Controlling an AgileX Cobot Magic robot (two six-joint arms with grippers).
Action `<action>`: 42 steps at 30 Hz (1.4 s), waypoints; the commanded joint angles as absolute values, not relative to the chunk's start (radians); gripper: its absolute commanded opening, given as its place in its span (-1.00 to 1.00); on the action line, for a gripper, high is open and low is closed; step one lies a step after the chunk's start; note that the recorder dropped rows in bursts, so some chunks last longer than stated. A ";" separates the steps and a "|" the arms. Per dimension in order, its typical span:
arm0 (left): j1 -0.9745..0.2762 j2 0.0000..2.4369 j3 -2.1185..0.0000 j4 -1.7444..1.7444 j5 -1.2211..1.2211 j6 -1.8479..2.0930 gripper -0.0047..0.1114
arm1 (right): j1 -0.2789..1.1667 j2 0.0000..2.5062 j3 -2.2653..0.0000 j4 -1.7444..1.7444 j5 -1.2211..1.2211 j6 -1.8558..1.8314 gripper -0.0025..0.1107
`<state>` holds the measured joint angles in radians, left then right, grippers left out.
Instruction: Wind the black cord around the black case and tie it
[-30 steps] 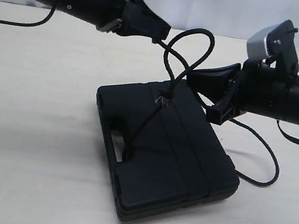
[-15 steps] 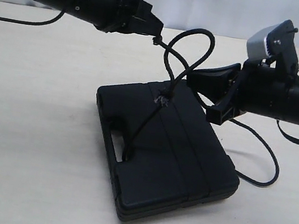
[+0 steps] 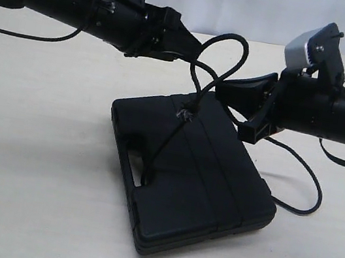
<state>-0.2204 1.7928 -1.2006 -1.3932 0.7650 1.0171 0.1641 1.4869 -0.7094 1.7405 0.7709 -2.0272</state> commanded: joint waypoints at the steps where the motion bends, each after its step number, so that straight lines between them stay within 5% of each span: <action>1: -0.220 1.788 -1.200 -1.419 0.768 1.012 0.05 | 0.165 1.488 -0.715 1.744 0.787 -2.026 -0.88; 12: -0.220 1.713 -1.200 -1.382 0.846 1.016 -0.67 | 0.165 1.488 -0.715 1.744 0.787 -2.026 -0.88; 18: -0.220 1.717 -1.200 -1.261 0.835 0.958 -0.65 | 0.165 1.488 -0.715 1.744 0.787 -2.026 -0.88; 27: -0.223 1.717 -1.200 -1.202 0.832 0.941 -0.04 | 0.165 1.488 -0.715 1.744 0.787 -2.026 -0.88; 42: -0.223 1.717 -1.200 -1.261 0.771 0.972 -0.17 | 0.165 1.488 -0.715 1.744 0.787 -2.026 -0.88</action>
<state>-0.2204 1.7180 -1.2006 -1.2372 0.7686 0.9607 0.1641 1.4869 -0.7094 1.7405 0.7709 -2.0272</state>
